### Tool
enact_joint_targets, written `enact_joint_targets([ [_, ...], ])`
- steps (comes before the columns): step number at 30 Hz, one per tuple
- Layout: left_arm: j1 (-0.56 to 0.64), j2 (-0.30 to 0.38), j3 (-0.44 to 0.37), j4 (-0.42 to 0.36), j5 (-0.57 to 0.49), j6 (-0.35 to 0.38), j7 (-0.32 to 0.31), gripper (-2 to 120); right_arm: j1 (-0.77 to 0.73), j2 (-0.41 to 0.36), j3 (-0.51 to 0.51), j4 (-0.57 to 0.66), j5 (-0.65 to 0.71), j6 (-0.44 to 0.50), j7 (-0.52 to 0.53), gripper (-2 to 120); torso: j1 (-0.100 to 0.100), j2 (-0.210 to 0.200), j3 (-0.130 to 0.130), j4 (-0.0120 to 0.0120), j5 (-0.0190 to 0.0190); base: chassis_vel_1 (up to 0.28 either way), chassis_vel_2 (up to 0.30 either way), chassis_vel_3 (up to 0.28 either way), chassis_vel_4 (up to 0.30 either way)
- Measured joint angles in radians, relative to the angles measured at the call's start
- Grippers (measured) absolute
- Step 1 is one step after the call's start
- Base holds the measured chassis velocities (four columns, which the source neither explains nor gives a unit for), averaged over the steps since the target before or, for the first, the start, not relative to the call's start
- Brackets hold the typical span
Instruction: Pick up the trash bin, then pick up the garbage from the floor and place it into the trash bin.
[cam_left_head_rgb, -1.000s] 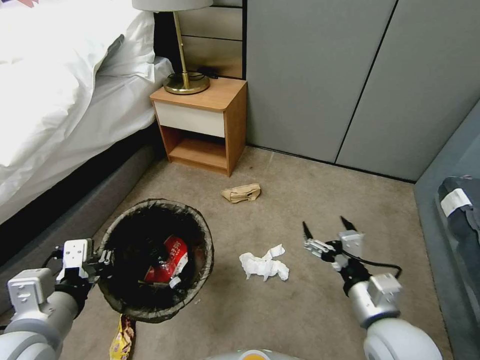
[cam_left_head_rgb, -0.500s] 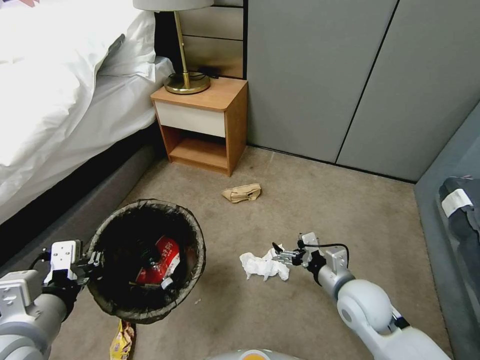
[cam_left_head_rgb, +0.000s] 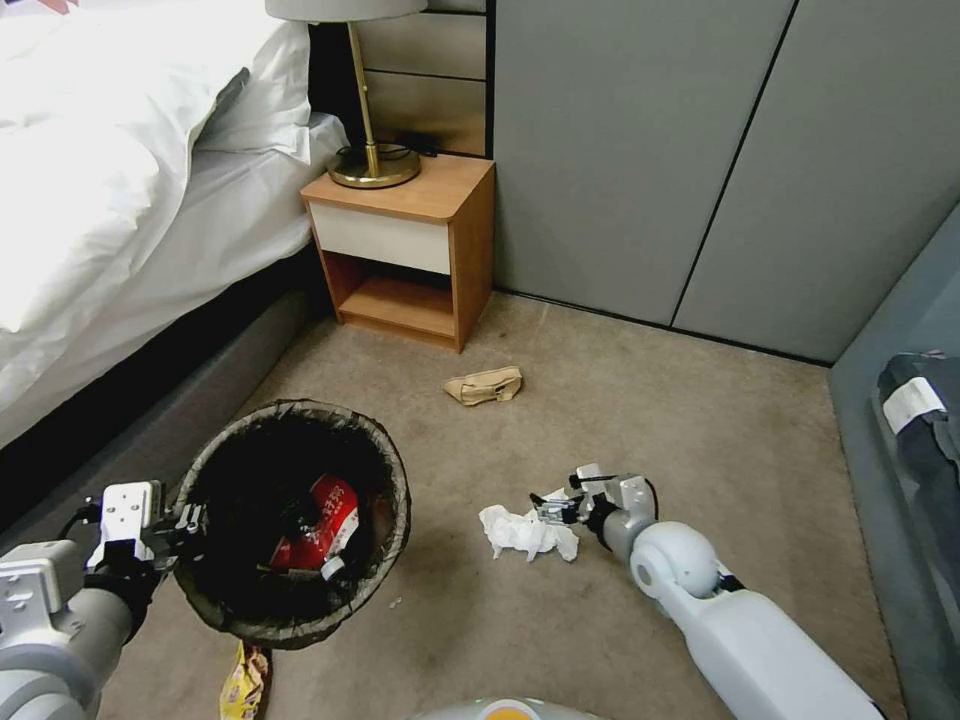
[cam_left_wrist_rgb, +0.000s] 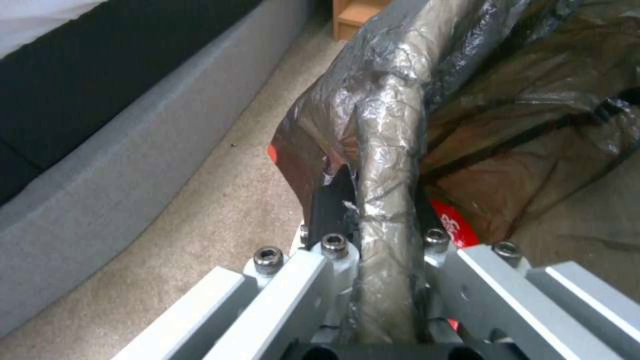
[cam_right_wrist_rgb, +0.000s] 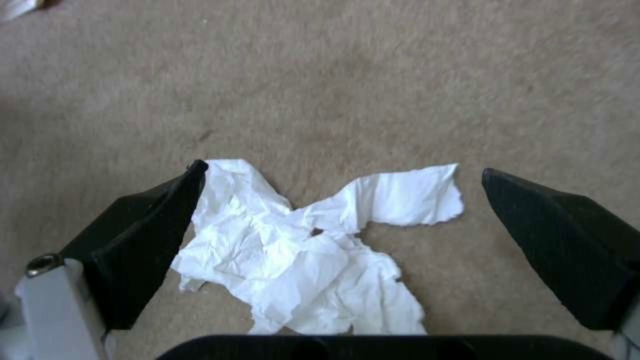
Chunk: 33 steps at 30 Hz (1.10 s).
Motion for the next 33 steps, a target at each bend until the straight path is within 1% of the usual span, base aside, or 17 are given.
enact_joint_targets([
  [8, -0.001, -0.008, 0.008, 0.0, 0.007, 0.0, 0.0, 1, 0.015, 0.045, -0.024, -0.062, -0.037, 0.027, -0.004, 100, 0.0, 0.0, 0.0, -0.0001, 0.0, 0.0, 0.0, 0.0, 0.0],
  [20, -0.001, -0.015, 0.014, 0.0, 0.016, 0.0, 0.001, 1, 0.027, 0.093, -0.034, -0.122, -0.084, 0.052, -0.022, 100, 0.0, 0.0, 0.0, -0.0001, 0.0, 0.0, 0.0, 0.0, 0.0],
  [33, 0.001, -0.014, 0.009, 0.0, 0.016, 0.0, 0.004, 1, 0.028, 0.122, -0.028, -0.185, -0.106, 0.068, -0.024, 100, 0.0, 0.0, 0.0, 0.0, 0.0, 0.0, 0.0, 0.0, 0.0],
])
